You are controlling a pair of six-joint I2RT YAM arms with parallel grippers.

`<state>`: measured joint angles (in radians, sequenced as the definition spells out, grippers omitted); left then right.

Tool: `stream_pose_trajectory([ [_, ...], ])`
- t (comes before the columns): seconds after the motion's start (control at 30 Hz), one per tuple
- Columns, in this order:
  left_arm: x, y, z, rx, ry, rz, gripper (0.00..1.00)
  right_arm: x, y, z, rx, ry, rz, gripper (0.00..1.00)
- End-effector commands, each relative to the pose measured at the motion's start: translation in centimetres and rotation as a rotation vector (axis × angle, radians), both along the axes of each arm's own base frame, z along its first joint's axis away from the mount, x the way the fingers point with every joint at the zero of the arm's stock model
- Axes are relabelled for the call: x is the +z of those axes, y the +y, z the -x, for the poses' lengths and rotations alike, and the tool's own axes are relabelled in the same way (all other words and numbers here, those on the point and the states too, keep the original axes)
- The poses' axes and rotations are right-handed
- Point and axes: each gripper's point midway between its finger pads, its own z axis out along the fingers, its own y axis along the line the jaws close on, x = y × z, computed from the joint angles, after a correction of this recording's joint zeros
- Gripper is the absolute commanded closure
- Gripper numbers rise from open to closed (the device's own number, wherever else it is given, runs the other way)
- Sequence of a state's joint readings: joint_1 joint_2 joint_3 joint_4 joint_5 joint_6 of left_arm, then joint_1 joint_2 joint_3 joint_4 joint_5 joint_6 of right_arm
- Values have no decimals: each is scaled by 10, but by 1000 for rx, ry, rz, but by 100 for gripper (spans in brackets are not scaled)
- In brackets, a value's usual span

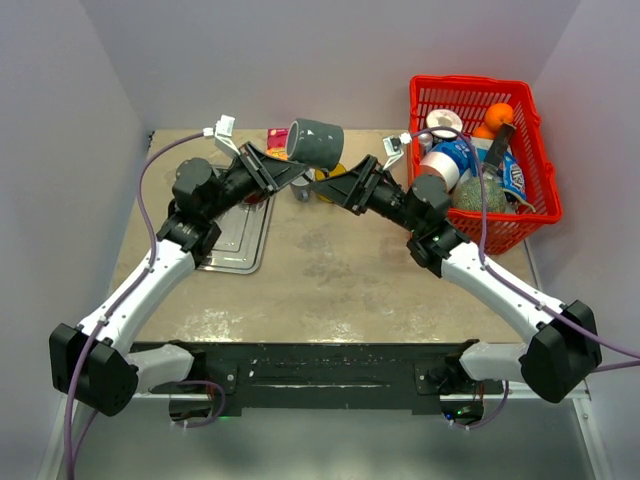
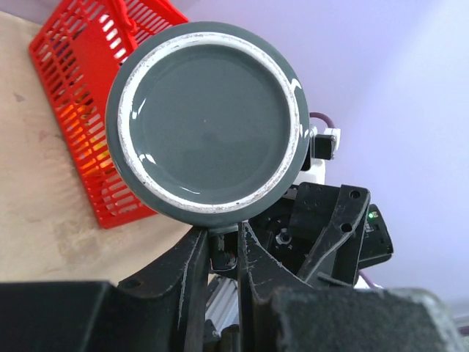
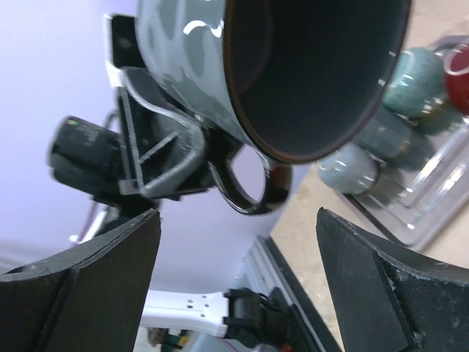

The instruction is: Turn the mug right side up

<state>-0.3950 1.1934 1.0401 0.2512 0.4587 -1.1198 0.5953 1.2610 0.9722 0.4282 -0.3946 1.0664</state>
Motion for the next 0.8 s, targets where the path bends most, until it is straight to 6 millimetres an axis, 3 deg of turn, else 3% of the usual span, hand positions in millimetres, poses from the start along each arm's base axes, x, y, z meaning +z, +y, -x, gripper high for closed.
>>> stream_pose_trajectory([
  [0.0,70,3,28,-62,-222,152,100,52,-2,16,64,-110,-170,12],
  [0.03,73,3,30,-71,-232,163,100,63,-2,20,80,-139,-201,12],
  [0.23,82,5,39,-90,-260,184,100,78,-2,16,70,-149,-238,23],
  [0.43,70,3,45,-132,-221,238,100,74,-2,10,52,-117,-262,43],
  [0.63,63,4,52,-158,-199,284,100,74,-5,5,19,-108,-278,46],
  [0.77,61,5,53,-159,-198,283,100,77,-3,6,29,-115,-276,63],
])
